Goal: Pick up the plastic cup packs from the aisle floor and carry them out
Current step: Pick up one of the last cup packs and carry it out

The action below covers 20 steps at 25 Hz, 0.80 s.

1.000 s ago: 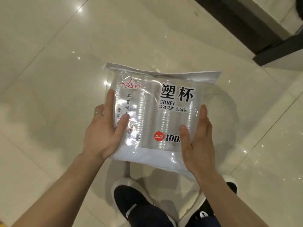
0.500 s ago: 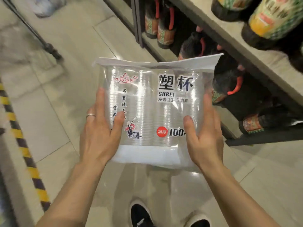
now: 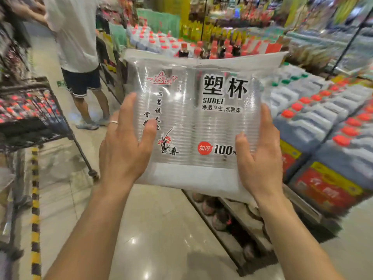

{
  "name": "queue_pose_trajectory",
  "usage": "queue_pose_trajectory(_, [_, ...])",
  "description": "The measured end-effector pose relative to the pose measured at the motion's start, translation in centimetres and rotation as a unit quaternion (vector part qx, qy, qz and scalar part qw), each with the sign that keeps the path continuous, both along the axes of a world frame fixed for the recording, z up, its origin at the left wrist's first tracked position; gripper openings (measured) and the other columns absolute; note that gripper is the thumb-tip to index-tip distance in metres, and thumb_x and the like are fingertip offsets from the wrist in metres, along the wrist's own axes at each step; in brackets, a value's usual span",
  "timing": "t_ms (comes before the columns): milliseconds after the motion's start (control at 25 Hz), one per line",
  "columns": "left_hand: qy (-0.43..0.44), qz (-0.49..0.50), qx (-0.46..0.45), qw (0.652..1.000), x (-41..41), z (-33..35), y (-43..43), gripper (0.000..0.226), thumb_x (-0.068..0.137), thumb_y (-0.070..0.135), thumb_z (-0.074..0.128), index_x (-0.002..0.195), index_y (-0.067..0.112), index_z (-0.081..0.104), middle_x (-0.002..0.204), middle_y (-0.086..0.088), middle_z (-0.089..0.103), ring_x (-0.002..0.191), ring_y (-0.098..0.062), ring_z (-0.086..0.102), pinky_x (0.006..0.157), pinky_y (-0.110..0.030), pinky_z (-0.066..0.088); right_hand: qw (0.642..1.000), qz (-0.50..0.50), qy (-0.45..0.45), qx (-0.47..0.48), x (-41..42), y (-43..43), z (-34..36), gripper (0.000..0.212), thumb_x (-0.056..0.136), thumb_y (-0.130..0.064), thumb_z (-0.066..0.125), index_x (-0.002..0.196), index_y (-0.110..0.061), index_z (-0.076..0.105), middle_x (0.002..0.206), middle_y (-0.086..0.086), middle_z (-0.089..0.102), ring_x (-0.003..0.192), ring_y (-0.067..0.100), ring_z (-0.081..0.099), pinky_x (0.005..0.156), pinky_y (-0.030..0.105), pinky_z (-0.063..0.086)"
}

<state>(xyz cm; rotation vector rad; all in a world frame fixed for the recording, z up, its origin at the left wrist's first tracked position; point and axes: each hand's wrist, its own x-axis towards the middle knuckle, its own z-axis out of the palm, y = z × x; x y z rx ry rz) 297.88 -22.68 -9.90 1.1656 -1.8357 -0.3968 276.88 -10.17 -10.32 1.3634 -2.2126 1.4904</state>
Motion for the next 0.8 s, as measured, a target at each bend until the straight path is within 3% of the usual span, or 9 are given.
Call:
queue_pose_trajectory(160, [0.04,-0.049,-0.038,0.997,-3.3,11.2,4.1,0.069,0.088,0.063,0.037,0.152,0.047,0.016,0.158,0.005,0.031,0.141,-0.02,0.033,0.108,-0.041,0.032,0.996,-0.026,0.061,-0.055,-2.6,6.0,11.9,0.062,0.097,-0.029,0.048,0.154,-0.027,0.024,0.144,-0.018,0.03,0.136,0.003,0.025,0.094,-0.008,0.006])
queue_pose_trajectory(320, [0.058,-0.138,-0.058,0.987,-6.8,17.6,9.0,0.07,0.091,0.065,0.043,0.152,0.05,0.01,0.161,0.006,0.025,0.144,-0.019,0.028,0.107,-0.043,0.033,0.991,-0.081,0.076,-0.074,-4.3,13.1,18.9,0.062,0.099,-0.028,0.049,0.154,-0.036,0.02,0.149,-0.012,0.032,0.129,-0.002,0.026,0.094,0.002,0.016])
queue_pose_trajectory(480, [0.058,-0.209,-0.068,0.974,-10.3,20.6,12.9,0.071,0.094,0.057,0.045,0.154,0.047,0.007,0.162,0.009,0.018,0.144,-0.018,0.027,0.108,-0.04,0.031,0.984,-0.137,0.096,-0.067,-5.2,19.4,22.2,0.061,0.1,-0.033,0.044,0.153,-0.043,0.016,0.155,-0.007,0.03,0.137,0.004,0.025,0.104,0.024,0.023])
queue_pose_trajectory(680, [0.065,-0.288,-0.076,0.952,-15.4,23.0,16.9,0.07,0.095,0.055,0.044,0.153,0.047,0.006,0.163,0.011,0.016,0.147,-0.016,0.022,0.109,-0.046,0.032,0.97,-0.22,0.093,-0.048,-6.7,25.7,24.0,0.06,0.102,-0.031,0.044,0.152,-0.046,0.013,0.158,-0.004,0.023,0.143,0.01,0.023,0.101,0.024,0.023])
queue_pose_trajectory(800, [0.084,-0.339,-0.094,0.932,-18.4,24.0,19.6,0.07,0.095,0.052,0.046,0.153,0.046,0.008,0.162,0.006,0.021,0.148,-0.018,0.021,0.107,-0.047,0.033,0.949,-0.294,0.092,-0.061,-7.5,29.2,24.2,0.06,0.1,-0.041,0.042,0.152,-0.046,0.013,0.159,-0.003,0.023,0.139,0.007,0.023,0.098,0.026,0.025])
